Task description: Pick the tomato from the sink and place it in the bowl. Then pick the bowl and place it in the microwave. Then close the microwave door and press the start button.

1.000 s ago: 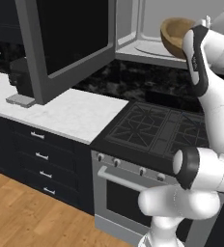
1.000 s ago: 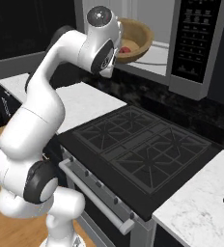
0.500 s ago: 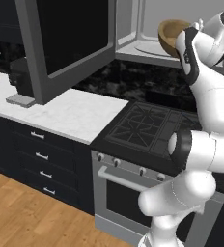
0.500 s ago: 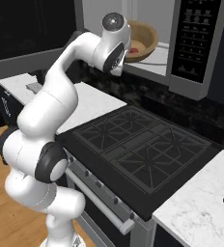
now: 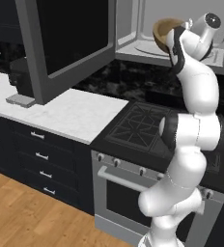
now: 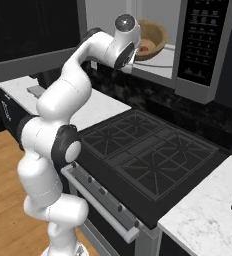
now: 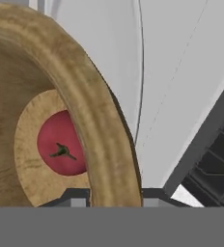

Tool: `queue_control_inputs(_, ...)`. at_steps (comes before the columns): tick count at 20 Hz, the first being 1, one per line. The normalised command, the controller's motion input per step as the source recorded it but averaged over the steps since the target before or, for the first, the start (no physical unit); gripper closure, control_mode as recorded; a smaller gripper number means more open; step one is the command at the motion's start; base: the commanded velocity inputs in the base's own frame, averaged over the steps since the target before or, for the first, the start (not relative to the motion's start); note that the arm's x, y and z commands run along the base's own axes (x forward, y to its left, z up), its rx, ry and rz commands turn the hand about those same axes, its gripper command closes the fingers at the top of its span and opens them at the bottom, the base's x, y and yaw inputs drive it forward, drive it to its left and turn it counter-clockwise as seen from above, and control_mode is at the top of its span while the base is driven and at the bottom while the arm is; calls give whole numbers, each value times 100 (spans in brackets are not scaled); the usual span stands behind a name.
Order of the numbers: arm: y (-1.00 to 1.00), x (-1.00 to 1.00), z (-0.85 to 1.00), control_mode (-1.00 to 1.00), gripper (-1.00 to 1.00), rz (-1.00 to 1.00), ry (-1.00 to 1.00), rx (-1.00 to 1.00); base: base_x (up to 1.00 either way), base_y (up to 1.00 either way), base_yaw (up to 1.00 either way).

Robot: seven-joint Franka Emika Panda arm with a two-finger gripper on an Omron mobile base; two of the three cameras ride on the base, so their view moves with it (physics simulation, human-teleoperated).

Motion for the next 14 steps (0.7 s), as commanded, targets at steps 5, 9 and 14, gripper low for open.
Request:
queue_control_inputs(5,-22,52,-2,-100,100,3,0,0,0,0,0)
queue_control_inputs(9,-6,37,-29,-100,-100,1,0,0,0,0,0)
queue_control_inputs(14,0,27,-37,-100,-100,0,-3,0,0,0,0)
